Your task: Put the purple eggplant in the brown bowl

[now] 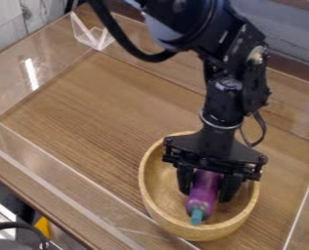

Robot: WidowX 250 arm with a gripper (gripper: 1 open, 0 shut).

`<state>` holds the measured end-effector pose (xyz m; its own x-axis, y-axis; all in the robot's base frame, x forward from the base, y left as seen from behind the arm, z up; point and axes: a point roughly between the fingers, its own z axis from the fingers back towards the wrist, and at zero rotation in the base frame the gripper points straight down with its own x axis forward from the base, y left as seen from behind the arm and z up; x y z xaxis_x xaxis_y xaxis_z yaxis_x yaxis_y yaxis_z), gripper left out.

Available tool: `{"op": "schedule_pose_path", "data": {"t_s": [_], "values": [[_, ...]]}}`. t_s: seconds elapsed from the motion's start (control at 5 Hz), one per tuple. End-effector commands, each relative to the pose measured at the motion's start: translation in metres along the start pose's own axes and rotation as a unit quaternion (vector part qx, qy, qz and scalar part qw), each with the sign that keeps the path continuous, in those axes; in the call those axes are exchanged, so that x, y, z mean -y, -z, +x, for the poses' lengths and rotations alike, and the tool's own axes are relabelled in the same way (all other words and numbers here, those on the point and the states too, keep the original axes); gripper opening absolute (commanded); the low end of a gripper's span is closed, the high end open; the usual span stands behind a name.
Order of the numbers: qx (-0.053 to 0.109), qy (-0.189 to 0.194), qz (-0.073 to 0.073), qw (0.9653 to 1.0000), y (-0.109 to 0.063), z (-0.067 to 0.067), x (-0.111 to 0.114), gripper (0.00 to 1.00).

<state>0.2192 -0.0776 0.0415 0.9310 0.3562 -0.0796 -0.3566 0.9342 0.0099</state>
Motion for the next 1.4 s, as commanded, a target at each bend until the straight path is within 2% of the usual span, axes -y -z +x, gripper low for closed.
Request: {"op": "schedule_pose_path", "data": {"t_s": [0.0, 0.4, 0.8, 1.0, 1.2], "values": [[0.017, 0.0, -0.017, 0.9997, -0.016, 0.009, 0.005, 1.0], [0.017, 0.011, -0.018, 0.9996, -0.003, -0.001, 0.007, 1.0], [0.018, -0.047, -0.025, 0.9984, -0.01, -0.018, 0.023, 1.0], [0.02, -0.054, -0.026, 0.998, -0.006, -0.022, 0.022, 0.0], [0.021, -0.059, -0.028, 0.9977, -0.001, -0.027, 0.021, 0.0]]}}
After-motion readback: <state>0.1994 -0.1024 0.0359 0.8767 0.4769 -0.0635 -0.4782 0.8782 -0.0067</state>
